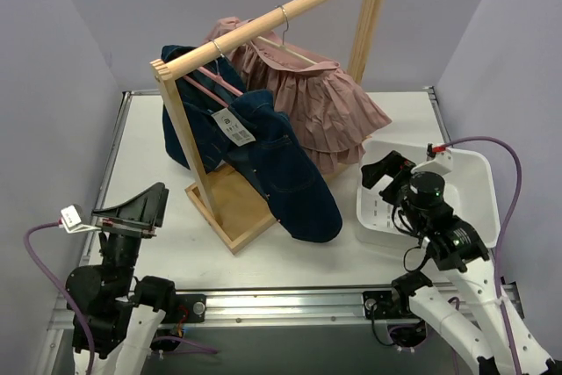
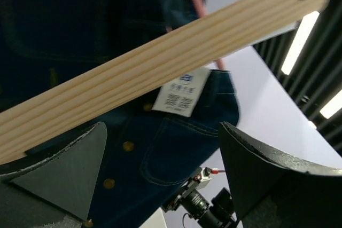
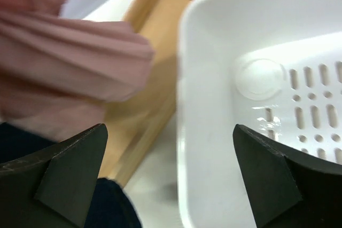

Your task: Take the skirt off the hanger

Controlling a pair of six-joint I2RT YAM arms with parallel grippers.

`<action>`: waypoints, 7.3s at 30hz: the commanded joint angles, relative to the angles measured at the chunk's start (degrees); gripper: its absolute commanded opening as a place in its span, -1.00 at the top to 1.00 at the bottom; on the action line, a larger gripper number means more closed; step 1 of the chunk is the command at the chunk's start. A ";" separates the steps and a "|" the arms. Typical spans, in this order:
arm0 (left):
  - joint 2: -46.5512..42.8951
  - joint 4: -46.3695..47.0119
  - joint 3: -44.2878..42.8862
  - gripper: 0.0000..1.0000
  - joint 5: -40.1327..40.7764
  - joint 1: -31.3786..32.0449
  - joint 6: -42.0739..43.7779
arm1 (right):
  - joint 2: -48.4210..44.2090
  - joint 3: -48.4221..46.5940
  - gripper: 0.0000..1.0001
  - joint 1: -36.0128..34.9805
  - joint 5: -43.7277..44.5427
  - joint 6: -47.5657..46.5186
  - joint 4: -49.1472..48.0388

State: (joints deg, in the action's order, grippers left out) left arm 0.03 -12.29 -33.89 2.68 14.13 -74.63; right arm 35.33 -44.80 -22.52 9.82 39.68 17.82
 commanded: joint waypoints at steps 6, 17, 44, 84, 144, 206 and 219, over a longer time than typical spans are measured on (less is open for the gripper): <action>-4.25 -36.39 -8.12 -0.88 3.74 -0.07 -13.55 | 2.04 -4.33 -1.00 0.11 10.48 1.83 5.12; 2.66 -46.76 -17.08 -0.88 7.87 0.99 -0.09 | 15.46 -18.21 -1.00 -0.15 -12.43 -10.06 -1.02; 34.42 -53.27 -34.66 -0.83 -2.67 1.43 29.10 | 23.19 -44.32 -0.93 -0.50 -15.08 -28.86 4.06; 42.59 -44.22 -40.38 -0.81 -9.44 9.24 42.37 | 51.77 -65.07 0.79 0.02 -46.48 -47.15 2.75; 50.68 -6.35 -41.96 -0.59 -42.31 13.29 34.03 | 35.60 -50.66 1.00 0.38 -38.39 -38.19 -11.15; 79.84 -16.06 -95.20 -0.42 -25.45 26.19 43.86 | 16.26 -34.22 1.00 0.46 -31.01 -27.82 3.53; 90.49 -32.35 -112.53 -0.45 -3.58 43.78 56.43 | 16.79 -37.99 1.00 0.38 -28.46 -26.06 8.01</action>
State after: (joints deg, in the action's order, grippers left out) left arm 88.77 -38.92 -142.41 -10.46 54.39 -23.24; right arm 52.51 -78.63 -22.41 -20.29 12.67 29.19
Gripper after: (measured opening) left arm 0.722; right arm 0.059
